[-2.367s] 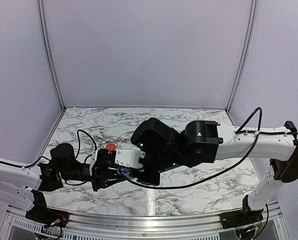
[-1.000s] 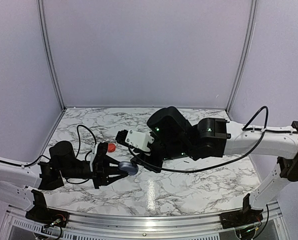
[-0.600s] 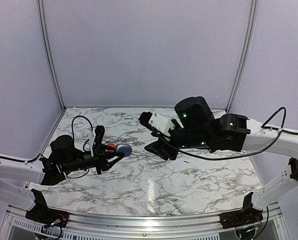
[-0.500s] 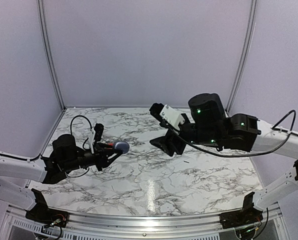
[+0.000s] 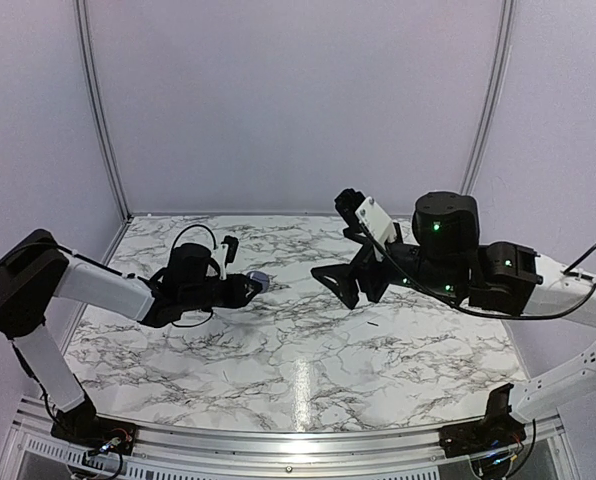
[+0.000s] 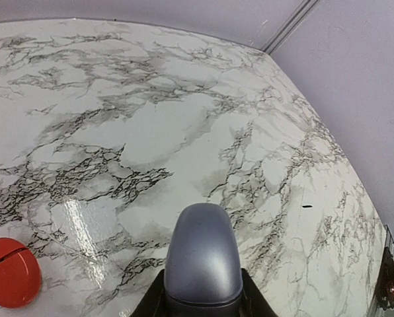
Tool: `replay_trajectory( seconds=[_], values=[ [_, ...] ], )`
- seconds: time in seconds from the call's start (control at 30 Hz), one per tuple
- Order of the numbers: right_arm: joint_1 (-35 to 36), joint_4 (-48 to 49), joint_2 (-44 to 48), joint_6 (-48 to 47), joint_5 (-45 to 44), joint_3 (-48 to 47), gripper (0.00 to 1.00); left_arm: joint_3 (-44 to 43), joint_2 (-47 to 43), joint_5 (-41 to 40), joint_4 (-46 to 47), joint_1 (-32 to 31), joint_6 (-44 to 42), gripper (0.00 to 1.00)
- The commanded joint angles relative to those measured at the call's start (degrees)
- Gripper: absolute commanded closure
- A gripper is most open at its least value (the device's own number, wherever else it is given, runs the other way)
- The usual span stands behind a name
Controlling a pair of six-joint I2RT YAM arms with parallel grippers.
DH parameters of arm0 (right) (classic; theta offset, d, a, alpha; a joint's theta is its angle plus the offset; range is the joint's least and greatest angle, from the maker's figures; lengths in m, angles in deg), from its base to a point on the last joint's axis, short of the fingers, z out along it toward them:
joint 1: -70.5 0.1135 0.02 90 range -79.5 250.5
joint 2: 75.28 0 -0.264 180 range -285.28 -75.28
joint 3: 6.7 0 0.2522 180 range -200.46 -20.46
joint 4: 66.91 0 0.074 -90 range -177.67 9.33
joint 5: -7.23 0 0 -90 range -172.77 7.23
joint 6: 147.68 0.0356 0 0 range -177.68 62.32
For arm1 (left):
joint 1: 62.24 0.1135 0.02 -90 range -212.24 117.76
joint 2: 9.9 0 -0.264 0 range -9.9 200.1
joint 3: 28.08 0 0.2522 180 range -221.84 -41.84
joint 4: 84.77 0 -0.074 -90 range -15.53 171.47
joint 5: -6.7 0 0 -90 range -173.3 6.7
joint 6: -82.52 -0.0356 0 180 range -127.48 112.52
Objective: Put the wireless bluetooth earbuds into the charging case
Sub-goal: Place the charging case with the earbuds at the center of the board.
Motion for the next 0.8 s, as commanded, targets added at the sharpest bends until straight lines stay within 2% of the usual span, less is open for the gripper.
replay_trajectory(
  seconds=[0.0, 0.17, 0.37, 0.63, 0.73, 0.77],
  values=[
    [-0.43, 1.81, 0.76, 2.52, 0.08, 0.50, 0.01, -5.62, 6.99, 0.53, -4.27, 0.79, 2.72, 0.96],
    [-0.52, 2.28, 0.95, 3.72, 0.75, 1.48, 0.01, -9.81, 13.20, 2.73, -5.50, 2.14, 5.21, 0.94],
    [-2.58, 2.89, 0.22, 7.66, 4.95, 3.16, 0.01, -11.54, 15.61, 2.04, -9.42, 2.52, 5.75, 0.88],
    [-6.75, 6.85, -1.07, 12.58, 13.57, 6.69, 0.01, -12.77, 14.91, -0.28, -15.96, 2.98, 4.09, 0.56],
    [-9.32, 8.37, -1.09, 14.73, 17.29, 7.78, 0.01, -13.08, 11.60, -0.68, -17.97, 2.99, 3.11, 0.37],
    [-10.40, 8.86, -1.20, 15.69, 18.82, 8.21, 0.01, -13.15, 10.16, -0.96, -18.69, 2.98, 2.68, 0.26]
  ],
)
